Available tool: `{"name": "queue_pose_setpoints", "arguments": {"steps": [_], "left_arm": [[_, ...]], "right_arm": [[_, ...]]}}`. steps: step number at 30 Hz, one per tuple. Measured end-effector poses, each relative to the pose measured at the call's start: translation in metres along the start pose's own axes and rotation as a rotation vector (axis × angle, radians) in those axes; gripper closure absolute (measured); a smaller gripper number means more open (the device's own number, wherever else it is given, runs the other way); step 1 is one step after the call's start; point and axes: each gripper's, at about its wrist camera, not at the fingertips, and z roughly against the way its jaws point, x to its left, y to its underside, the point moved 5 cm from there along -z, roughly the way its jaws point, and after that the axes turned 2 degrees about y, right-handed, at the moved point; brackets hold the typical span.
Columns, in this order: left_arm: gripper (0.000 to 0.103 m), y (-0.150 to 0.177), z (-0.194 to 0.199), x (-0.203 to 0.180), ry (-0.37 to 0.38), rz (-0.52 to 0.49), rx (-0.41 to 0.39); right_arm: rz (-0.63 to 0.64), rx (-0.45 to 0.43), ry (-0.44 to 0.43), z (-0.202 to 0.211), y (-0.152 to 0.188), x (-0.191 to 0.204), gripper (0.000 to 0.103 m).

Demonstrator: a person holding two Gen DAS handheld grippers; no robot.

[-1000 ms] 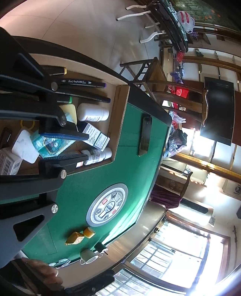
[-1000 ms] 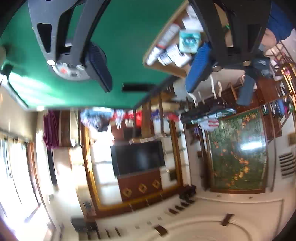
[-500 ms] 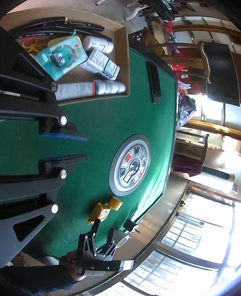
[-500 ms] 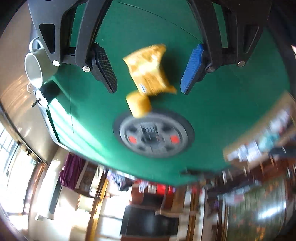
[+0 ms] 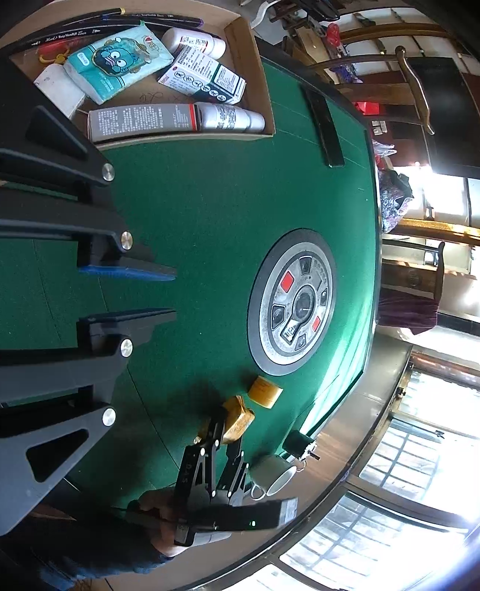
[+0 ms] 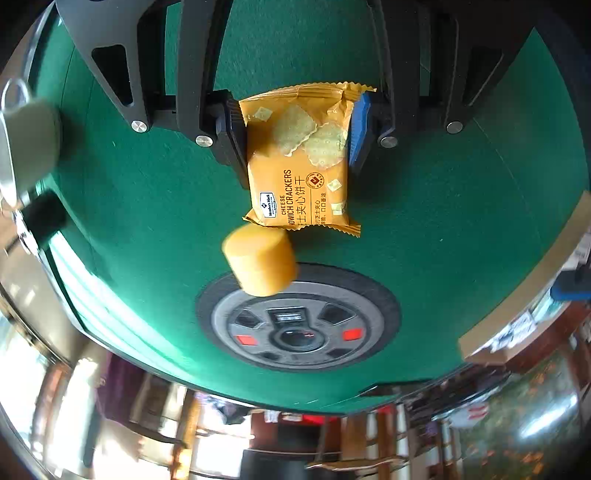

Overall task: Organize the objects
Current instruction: 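Grasp the yellow cracker packet with the right gripper, then grasp the yellow tape roll with the left gripper while the right holds the cracker packet, then carry the tape roll and cracker packet over the cardboard tray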

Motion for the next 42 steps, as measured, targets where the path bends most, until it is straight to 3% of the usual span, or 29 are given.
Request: {"name": "queue_pose_setpoints", "arguments": {"steps": [3,6,9,10,13,14,19,28,31,32,34,42], "left_arm": [[0.088,-0.011,-0.011,-0.010,0.027,0.006,0.016],[0.088,-0.028,-0.033,-0.028,0.072,0.035,0.066],[0.088,-0.050,-0.057,-0.055,0.136,0.068,0.089],[0.083,-0.056,-0.065,-0.064,0.153,0.067,0.096],[0.053,-0.072,-0.097,-0.093,0.169,0.014,0.134],[0.050,-0.077,-0.105,-0.103,0.171,-0.016,0.137],[0.050,-0.093,-0.133,-0.124,0.115,-0.120,0.150],[0.050,-0.102,-0.179,-0.128,0.070,-0.136,0.210],[0.059,-0.093,-0.187,-0.130,0.076,-0.116,0.219],[0.067,-0.090,-0.187,-0.129,0.078,-0.114,0.218],[0.071,-0.086,-0.185,-0.127,0.070,-0.108,0.202],[0.071,-0.065,-0.148,-0.106,0.097,-0.062,0.141]], "right_arm": [[-0.103,-0.100,-0.080,0.027,0.006,0.000,0.059],[-0.213,-0.261,-0.113,0.064,-0.002,-0.015,0.059],[-0.340,-0.334,-0.041,0.072,-0.006,-0.041,0.059],[-0.382,-0.323,0.004,0.067,-0.002,-0.051,0.059],[-0.430,-0.316,0.024,0.060,0.003,-0.058,0.059],[-0.447,-0.318,0.039,0.060,0.005,-0.062,0.059],[-0.551,-0.351,0.028,0.063,0.012,-0.092,0.059],[-0.578,-0.365,-0.002,0.069,0.011,-0.094,0.059],[-0.573,-0.364,-0.002,0.068,0.009,-0.092,0.059],[-0.574,-0.363,-0.005,0.068,0.009,-0.092,0.059],[-0.581,-0.360,-0.007,0.068,0.010,-0.094,0.059],[-0.557,-0.350,0.006,0.067,0.008,-0.090,0.059]]}}
